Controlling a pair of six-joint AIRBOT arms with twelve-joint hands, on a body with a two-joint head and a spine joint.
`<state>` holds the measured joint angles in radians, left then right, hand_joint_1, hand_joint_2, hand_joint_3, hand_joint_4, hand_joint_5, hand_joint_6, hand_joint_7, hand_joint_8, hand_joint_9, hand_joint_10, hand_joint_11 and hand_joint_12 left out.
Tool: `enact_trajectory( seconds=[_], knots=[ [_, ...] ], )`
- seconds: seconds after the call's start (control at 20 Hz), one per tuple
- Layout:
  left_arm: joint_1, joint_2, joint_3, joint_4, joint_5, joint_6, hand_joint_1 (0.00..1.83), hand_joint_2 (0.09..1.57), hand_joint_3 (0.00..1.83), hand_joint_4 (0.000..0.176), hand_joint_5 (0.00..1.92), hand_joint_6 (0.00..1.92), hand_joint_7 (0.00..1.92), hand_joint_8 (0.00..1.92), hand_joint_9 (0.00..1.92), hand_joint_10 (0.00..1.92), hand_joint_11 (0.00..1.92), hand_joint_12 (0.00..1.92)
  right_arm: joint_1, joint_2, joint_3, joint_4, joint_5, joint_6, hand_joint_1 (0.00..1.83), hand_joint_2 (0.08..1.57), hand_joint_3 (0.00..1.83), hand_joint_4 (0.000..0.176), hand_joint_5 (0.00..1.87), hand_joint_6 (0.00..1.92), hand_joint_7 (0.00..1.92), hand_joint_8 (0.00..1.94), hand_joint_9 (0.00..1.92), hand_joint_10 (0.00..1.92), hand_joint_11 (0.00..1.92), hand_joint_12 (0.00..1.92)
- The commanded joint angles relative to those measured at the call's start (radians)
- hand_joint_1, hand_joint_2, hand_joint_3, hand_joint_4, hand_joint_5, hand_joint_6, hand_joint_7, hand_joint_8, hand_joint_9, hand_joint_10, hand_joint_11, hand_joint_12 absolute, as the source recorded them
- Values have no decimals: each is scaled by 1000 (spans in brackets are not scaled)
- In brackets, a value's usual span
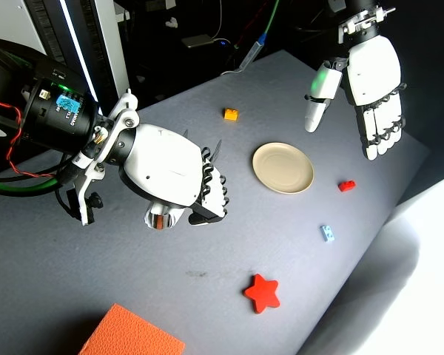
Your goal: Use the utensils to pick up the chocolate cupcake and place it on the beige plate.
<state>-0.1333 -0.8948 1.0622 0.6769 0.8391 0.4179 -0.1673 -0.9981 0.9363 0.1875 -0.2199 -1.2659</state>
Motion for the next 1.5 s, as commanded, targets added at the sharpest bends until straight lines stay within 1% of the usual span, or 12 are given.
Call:
enact_trajectory(
  seconds=[0.0,0.1,0.25,0.4,0.6,0.65,0.75,0.85,1.0,1.2,1.3,1.45],
  knots=[
    [-9,10,3,55,-37,0,50,1103,0,0,0,0,0,0,1,0,4,5,10,4,-4,6,94,15,968,1145,0,0,401,1110,330,1450,291,1635,316,1816],
    [-9,10,4,56,-37,0,44,1102,0,0,0,0,0,0,0,0,16,12,10,4,-4,6,93,28,970,1137,0,0,421,1121,363,1422,333,1615,351,1791],
    [-9,10,5,56,-37,-4,30,1100,0,0,0,0,0,0,9,3,22,12,10,4,-4,6,93,28,949,1158,1,0,351,1216,308,1510,283,1700,302,1876],
    [-8,10,5,56,-37,-5,37,1099,0,0,0,0,0,0,1,0,11,10,5,4,-5,6,95,26,980,1141,0,0,395,1139,346,1478,321,1658,333,1830],
    [-7,10,4,56,-36,-6,34,1109,2,0,0,0,0,0,0,0,1,0,-5,2,-5,6,119,6,992,1126,0,0,398,1182,350,1490,336,1654,354,1799],
    [-7,10,3,56,-36,-7,42,1108,2,0,0,0,0,0,0,0,0,0,-6,2,-5,6,122,6,984,1130,0,0,401,1119,357,1499,335,1670,351,1807],
    [-6,10,5,56,-36,-7,31,1108,1,0,0,0,0,0,4,1,6,3,-13,2,-6,6,131,5,999,1116,0,0,423,1127,361,1488,334,1657,345,1799],
    [-5,10,6,56,-36,-7,43,1110,1,0,0,0,0,0,7,3,12,5,-15,2,-7,6,134,6,991,1119,0,0,394,1226,346,1503,325,1662,342,1799],
    [-5,10,6,56,-36,-7,46,1109,1,0,0,0,0,0,9,3,0,0,-17,2,-11,6,142,15,999,1106,0,0,398,1208,352,1494,334,1650,343,1787],
    [-5,10,6,56,-36,-7,38,1107,0,0,0,0,0,0,6,2,7,3,-33,2,-15,6,164,17,953,1129,4,0,392,1262,349,1511,327,1672,324,1805],
    [-5,10,5,56,-36,-7,6,1110,1,0,0,0,0,0,0,0,0,0,-40,3,-18,6,164,15,908,1151,6,0,372,1244,340,1486,332,1633,331,1761],
    [-8,10,5,56,-36,-10,18,1108,0,0,0,0,0,0,7,3,17,8,-48,3,-27,5,163,-6,941,1126,0,0,379,1188,352,1454,343,1624,363,1745]
  ],
)
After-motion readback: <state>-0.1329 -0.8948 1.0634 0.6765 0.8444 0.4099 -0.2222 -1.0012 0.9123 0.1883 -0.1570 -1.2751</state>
